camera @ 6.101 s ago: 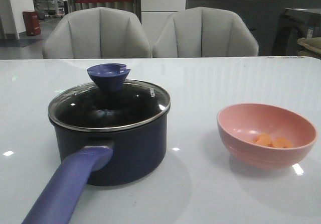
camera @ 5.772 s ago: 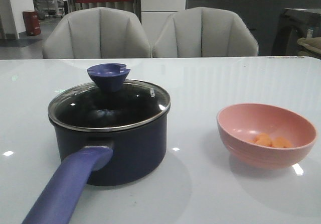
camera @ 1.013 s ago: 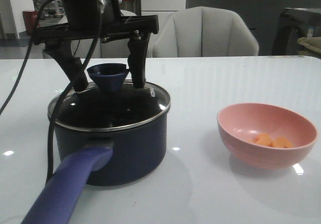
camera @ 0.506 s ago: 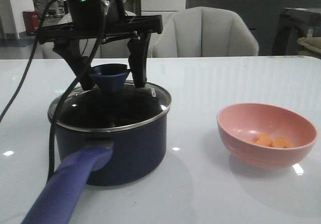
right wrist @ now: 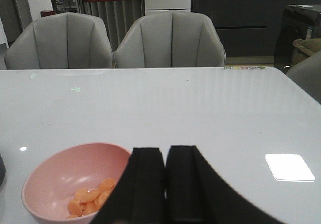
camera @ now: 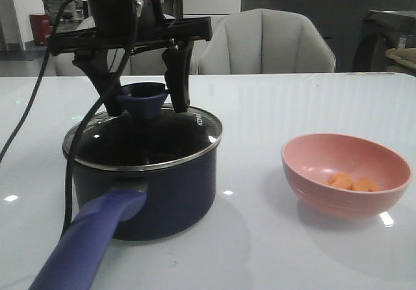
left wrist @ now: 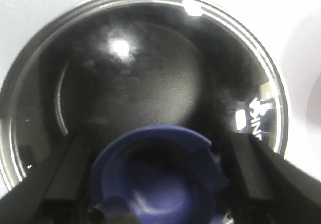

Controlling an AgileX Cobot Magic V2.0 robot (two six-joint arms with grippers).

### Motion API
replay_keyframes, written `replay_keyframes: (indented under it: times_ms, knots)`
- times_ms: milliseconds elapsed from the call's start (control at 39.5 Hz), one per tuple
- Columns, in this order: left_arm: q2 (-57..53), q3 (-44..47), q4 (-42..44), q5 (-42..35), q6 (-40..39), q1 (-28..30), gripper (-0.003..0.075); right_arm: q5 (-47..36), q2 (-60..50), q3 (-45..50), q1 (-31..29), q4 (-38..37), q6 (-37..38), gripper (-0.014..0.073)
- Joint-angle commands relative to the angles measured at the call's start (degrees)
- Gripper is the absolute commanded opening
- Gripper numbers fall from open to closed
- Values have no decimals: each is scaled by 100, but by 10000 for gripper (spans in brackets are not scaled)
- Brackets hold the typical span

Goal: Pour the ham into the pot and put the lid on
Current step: 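Grasp the lid knob with the left gripper and lift the lid off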

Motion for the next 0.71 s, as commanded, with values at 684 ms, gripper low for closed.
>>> replay_keyframes:
  times_ms: [684]
  knots:
    - [-321, -826, -108, 543, 1021, 169, 260, -412, -117, 58, -41, -49, -22, 148]
